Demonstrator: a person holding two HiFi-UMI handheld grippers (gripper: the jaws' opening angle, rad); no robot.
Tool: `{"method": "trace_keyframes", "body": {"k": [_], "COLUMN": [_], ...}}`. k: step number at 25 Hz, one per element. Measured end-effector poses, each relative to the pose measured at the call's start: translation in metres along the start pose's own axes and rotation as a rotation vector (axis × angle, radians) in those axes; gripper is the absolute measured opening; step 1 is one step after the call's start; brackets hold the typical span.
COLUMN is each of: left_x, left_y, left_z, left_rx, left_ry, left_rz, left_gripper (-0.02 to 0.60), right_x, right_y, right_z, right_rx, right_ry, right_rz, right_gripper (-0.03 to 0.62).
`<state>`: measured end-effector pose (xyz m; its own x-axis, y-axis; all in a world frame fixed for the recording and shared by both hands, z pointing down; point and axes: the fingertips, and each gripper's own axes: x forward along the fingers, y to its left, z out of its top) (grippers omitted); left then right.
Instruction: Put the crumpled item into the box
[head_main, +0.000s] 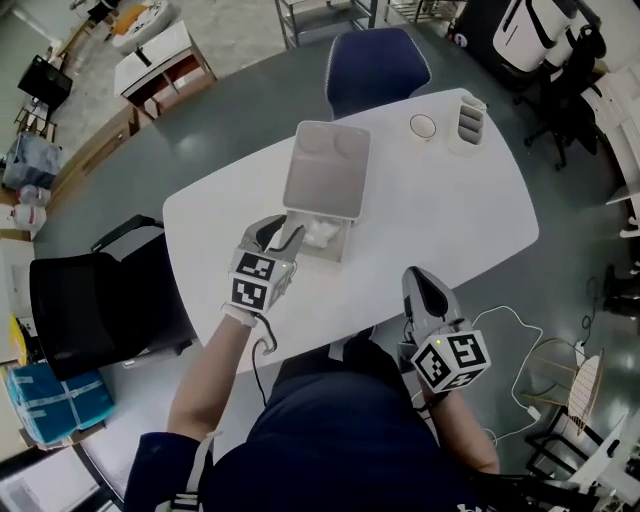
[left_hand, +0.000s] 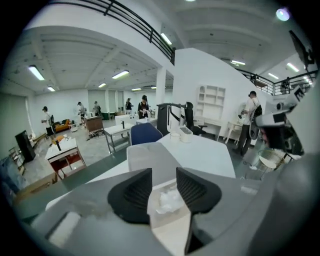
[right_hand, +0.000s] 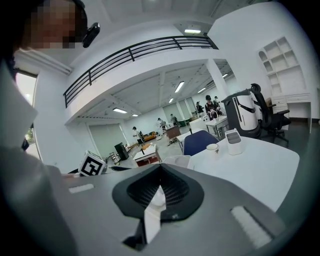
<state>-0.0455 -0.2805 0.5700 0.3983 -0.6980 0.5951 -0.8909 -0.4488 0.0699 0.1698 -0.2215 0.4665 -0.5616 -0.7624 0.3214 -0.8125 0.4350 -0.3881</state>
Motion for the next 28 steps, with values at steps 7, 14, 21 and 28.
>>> {"method": "trace_keyframes", "body": {"k": [7,14,21,28], "left_x": [-0.091,-0.157,-0.190,-0.192], "left_y": [-0.002,-0.029,-0.042,-0.049], "left_z": [0.062,0.106,0.129,0.131], "left_rx": [-0.087,-0.073,-0.061,-0.083], "left_ry": [-0.219,-0.382,-0.487,-0.502], "left_rz": [0.028,0.044,0.064,0.039], "left_gripper": [0.157,0.098,0.002,0.002], "right_x": [0.021,0.027,0.021,0.012], "right_y": [0.033,0.049,0.071,0.087], "right_z": [0.036,0.061,0.083,0.099], "right_rx": [-0.061,-0.106,-0.167,-0.187], "right_ry": [-0.067,-0.095,-0.143,-0.182], "right_rz": [0.056,0.119,0.166,0.234], "right_gripper": [0.002,0.002,0.002,0.002]}}
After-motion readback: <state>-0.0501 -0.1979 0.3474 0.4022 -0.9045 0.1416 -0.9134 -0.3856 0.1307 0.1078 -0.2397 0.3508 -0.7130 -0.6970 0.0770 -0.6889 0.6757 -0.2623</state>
